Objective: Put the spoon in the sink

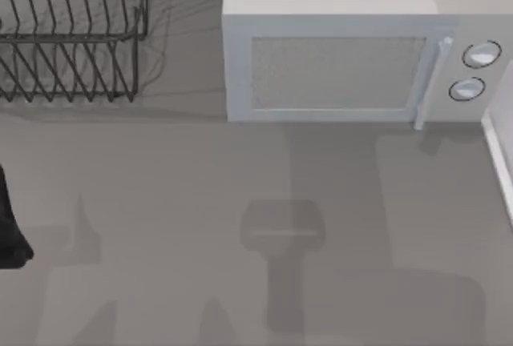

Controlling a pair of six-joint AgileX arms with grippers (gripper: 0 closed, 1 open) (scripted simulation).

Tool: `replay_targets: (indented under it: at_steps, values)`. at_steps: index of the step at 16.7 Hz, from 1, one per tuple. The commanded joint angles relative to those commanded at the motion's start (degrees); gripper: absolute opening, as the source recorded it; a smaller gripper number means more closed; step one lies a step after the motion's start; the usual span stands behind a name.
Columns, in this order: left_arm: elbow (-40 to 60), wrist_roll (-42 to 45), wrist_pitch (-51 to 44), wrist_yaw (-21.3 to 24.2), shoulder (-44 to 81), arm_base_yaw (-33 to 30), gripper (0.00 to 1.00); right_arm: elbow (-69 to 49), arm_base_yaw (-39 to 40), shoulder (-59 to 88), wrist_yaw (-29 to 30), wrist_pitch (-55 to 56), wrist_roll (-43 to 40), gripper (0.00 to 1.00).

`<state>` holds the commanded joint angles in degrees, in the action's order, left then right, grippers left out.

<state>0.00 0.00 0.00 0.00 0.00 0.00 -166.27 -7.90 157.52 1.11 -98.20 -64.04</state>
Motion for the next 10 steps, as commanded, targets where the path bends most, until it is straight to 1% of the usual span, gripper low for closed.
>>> replay_targets:
  at_steps: [6,8,10]
  values:
    - [0.00,0.00,0.00,0.00,0.00,0.00,1.00,1.25,-0.87,-0.74,-0.01,0.72,0.05,0.00]
    - [0.00,0.00,0.00,0.00,0.00,0.00,1.00,4.59,-0.75,-2.05,-0.03,3.38,0.08,0.00]
    - [0.00,0.00,0.00,0.00,0.00,0.00,1.00,10.32,-0.57,-3.91,-0.04,7.13,0.09,0.00]
